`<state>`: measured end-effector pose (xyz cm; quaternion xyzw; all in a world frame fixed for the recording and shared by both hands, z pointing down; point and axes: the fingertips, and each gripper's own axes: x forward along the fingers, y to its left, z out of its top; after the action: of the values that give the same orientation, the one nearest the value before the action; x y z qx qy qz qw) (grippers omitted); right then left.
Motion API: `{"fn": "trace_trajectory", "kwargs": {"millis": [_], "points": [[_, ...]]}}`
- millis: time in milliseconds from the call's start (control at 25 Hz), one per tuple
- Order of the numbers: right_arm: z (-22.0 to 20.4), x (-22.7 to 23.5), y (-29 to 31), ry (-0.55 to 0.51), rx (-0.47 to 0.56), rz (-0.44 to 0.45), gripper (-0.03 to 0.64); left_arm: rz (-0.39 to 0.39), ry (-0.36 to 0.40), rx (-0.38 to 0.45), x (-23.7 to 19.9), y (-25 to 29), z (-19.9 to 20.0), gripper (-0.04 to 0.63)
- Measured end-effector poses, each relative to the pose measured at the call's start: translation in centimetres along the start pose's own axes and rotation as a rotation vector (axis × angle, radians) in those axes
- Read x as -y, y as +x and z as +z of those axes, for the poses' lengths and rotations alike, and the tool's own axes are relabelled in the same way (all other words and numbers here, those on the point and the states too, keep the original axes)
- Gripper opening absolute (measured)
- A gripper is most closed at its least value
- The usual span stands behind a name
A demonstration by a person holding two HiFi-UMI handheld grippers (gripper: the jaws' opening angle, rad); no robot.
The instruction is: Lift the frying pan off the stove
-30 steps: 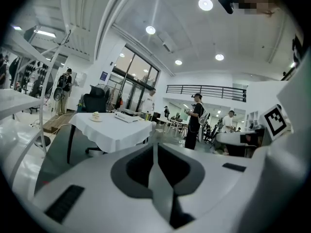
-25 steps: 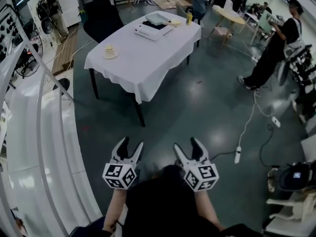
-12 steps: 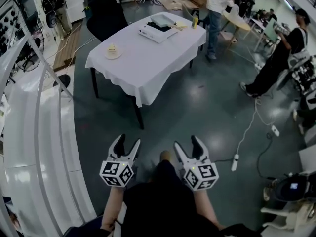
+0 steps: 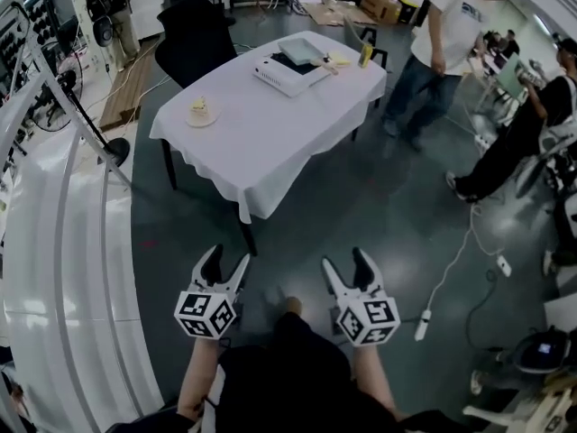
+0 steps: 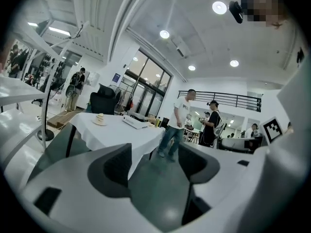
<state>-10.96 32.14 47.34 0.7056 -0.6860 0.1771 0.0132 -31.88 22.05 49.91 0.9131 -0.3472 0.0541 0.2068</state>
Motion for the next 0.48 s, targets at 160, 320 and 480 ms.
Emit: {"fn": "trace_trajectory", "kwargs": {"millis": [160, 320, 480], "points": [[2.0, 3.7, 3.2, -0.018, 0.009, -0.013, 0.295, -0.017, 0.027, 0.002, 0.3, 4.4, 1.5, 0.282], [3.2, 6.3, 5.9, -0.025, 0.01, -0.001, 0.295, 0.008, 0.04, 0.023, 0.1, 7.7, 2.9, 0.282], [4.2, 8.4, 8.2, -0.031, 0.006, 0.012, 0.295, 0.028, 0.031, 0.03, 0.2, 10.6, 3.5, 0.282]]}}
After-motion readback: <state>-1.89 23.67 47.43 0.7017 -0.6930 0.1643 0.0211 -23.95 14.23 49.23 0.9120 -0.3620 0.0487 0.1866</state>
